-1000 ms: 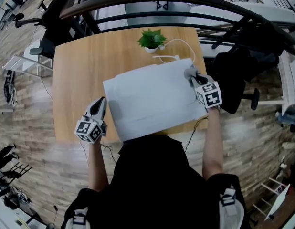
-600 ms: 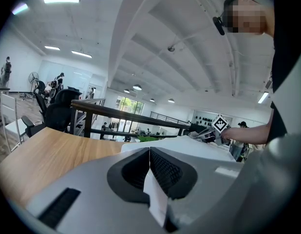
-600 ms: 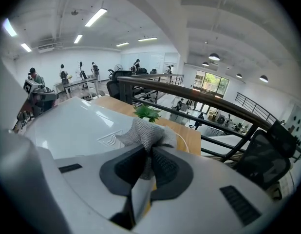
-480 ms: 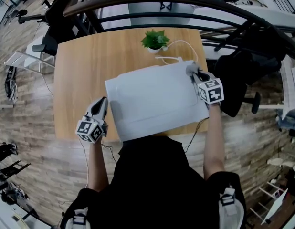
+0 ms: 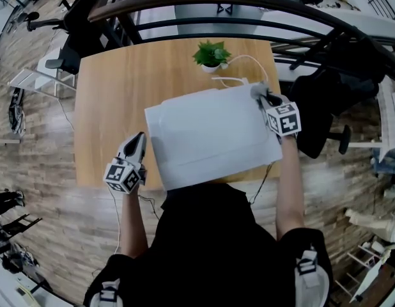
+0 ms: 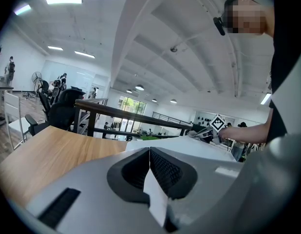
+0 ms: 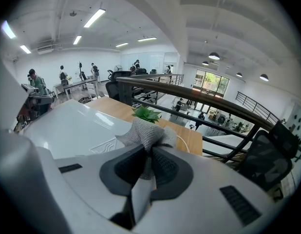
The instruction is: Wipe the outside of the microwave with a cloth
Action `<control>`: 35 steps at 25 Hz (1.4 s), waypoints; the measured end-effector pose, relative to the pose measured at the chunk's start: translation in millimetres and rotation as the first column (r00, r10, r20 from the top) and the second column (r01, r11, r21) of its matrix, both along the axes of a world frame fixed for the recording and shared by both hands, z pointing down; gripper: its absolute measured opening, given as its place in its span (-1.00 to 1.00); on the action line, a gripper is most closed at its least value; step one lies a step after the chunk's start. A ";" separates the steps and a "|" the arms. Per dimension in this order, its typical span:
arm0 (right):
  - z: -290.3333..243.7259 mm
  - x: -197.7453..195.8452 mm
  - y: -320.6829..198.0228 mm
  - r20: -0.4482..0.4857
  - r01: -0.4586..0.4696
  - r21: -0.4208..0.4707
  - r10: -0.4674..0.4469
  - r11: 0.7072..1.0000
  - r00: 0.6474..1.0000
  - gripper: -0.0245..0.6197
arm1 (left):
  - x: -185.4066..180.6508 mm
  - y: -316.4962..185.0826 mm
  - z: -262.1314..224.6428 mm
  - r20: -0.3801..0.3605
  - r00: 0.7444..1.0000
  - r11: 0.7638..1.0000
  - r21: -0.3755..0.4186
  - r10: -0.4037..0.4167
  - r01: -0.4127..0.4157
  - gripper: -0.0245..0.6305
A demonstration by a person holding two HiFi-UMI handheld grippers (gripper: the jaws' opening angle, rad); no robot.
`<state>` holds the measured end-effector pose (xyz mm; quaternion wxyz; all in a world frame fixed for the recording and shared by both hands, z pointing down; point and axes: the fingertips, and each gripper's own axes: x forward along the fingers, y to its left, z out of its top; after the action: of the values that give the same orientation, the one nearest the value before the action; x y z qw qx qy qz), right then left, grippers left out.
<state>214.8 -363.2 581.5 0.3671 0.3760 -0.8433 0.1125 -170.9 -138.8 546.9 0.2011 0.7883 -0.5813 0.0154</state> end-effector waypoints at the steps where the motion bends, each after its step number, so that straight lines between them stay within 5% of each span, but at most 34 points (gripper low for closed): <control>1: 0.4 0.0 0.2 -0.002 -0.002 -0.002 0.002 1.000 1.000 -0.83 | -0.3 0.1 0.2 0.000 1.000 1.000 0.000 0.002 -0.002 -0.92; 21: 0.8 -21.1 9.4 -0.011 -0.038 -0.003 0.038 0.999 0.999 -0.84 | -24.1 10.5 -0.7 -0.005 1.000 1.000 0.004 0.013 -0.013 -0.92; 35: -3.3 -78.1 35.4 0.037 -0.015 -0.017 0.015 1.000 0.999 -0.84 | -54.7 21.6 -3.0 -0.011 1.000 1.000 0.012 0.024 -0.024 -0.92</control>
<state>136.7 -327.7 578.2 0.3535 0.3771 -0.8462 0.1295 -225.7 -117.1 543.9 0.1995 0.7965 -0.5707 0.0102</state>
